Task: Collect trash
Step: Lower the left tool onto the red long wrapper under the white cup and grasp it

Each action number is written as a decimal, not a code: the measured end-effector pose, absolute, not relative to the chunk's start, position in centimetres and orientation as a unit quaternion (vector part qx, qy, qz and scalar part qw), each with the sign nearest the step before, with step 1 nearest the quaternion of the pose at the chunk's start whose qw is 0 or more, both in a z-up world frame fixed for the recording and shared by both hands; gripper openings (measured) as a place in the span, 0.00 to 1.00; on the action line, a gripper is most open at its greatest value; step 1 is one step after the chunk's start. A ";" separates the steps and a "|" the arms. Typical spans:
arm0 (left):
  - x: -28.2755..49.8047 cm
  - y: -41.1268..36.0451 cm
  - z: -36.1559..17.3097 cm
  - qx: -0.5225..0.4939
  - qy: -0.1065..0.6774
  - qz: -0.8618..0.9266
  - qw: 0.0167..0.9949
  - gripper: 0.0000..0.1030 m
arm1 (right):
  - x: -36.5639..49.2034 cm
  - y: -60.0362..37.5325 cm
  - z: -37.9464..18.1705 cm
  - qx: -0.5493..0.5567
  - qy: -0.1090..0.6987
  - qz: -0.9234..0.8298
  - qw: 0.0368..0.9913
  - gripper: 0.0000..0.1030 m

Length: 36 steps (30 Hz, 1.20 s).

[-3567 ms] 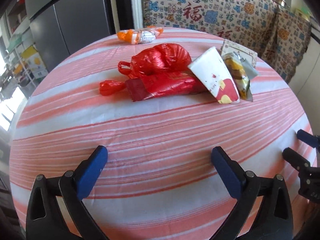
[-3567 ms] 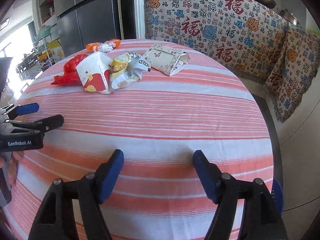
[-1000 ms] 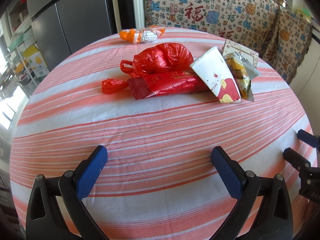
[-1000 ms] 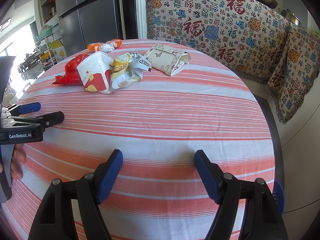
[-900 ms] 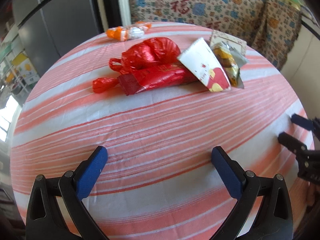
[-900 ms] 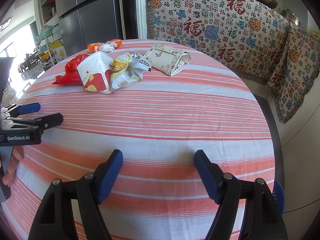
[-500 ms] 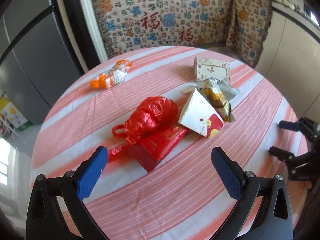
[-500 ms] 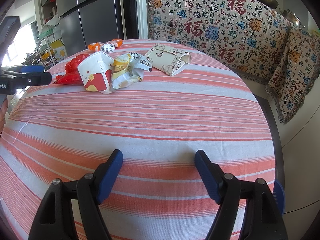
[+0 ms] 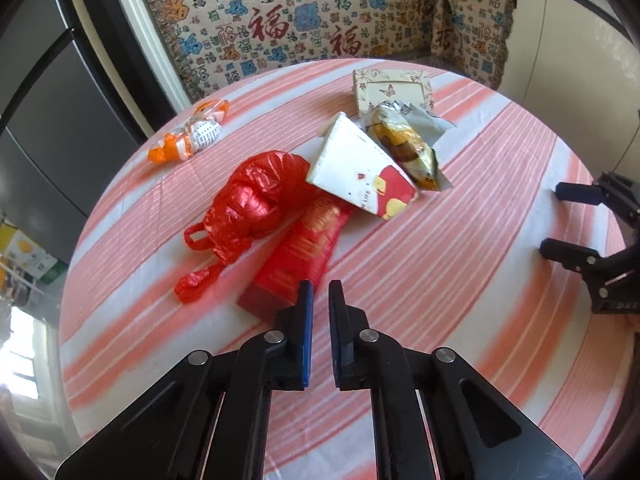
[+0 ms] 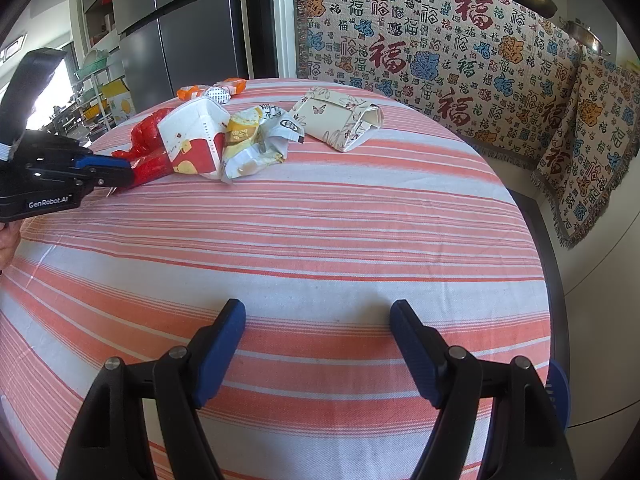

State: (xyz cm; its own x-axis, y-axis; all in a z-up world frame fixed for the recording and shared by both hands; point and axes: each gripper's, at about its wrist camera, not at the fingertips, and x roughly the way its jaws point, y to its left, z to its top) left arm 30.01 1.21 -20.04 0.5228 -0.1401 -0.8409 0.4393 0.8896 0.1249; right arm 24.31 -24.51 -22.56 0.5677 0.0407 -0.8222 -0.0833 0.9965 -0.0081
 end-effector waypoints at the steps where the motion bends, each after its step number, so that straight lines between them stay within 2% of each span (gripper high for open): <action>1: 29.1 1.2 -20.0 0.158 0.461 -0.171 0.856 0.05 | 24.3 -24.5 -22.6 -0.023 0.464 0.035 0.885 0.75; 4: 26.3 0.9 -20.0 0.146 0.474 -0.182 0.849 0.05 | 24.3 -24.5 -22.5 -0.023 0.464 0.035 0.885 0.75; 7: 24.9 0.8 -18.9 0.148 0.466 -0.182 0.853 0.16 | 24.3 -24.5 -22.5 -0.023 0.464 0.035 0.885 0.75; 8: 25.2 1.1 -18.4 0.142 0.462 -0.179 0.857 0.40 | 24.3 -24.5 -22.5 -0.023 0.464 0.035 0.885 0.75; 9: 25.7 1.6 -17.8 0.132 0.456 -0.176 0.862 0.71 | 24.3 -24.5 -22.5 -0.023 0.464 0.035 0.885 0.75; 10: 26.5 2.1 -17.3 0.124 0.446 -0.168 0.871 0.82 | 24.3 -24.5 -22.5 -0.023 0.464 0.035 0.885 0.75; 11: 27.3 2.6 -17.0 0.118 0.436 -0.163 0.877 0.86 | 24.3 -24.5 -22.5 -0.023 0.464 0.035 0.885 0.75; 14: 30.9 2.9 -18.0 0.124 0.454 -0.163 0.867 0.86 | 24.3 -24.6 -22.5 -0.023 0.464 0.036 0.885 0.75; 17: 33.1 1.9 -19.9 0.165 0.464 -0.167 0.854 0.80 | 24.3 -24.6 -22.4 -0.022 0.464 0.036 0.885 0.75; 19: 33.8 0.9 -21.0 0.200 0.462 -0.167 0.848 0.67 | 24.3 -24.6 -22.4 -0.023 0.464 0.036 0.885 0.75; 21: 34.3 0.5 -21.6 0.213 0.469 -0.164 0.841 0.35 | 24.2 -24.6 -22.4 -0.023 0.464 0.036 0.885 0.75; 24: 34.4 0.8 -21.4 0.204 0.475 -0.157 0.842 0.20 | 24.2 -24.6 -22.4 -0.023 0.464 0.036 0.885 0.75; 26: 33.9 1.2 -20.9 0.191 0.481 -0.161 0.840 0.14 | 24.2 -24.6 -22.4 -0.023 0.464 0.036 0.885 0.75; 32: 28.3 1.7 -20.1 0.132 0.525 -0.167 0.824 0.12 | 24.2 -24.7 -22.3 -0.023 0.464 0.037 0.885 0.75; 36: 22.8 0.9 -20.0 0.095 0.549 -0.174 0.812 0.16 | 24.2 -24.7 -22.3 -0.023 0.464 0.037 0.885 0.75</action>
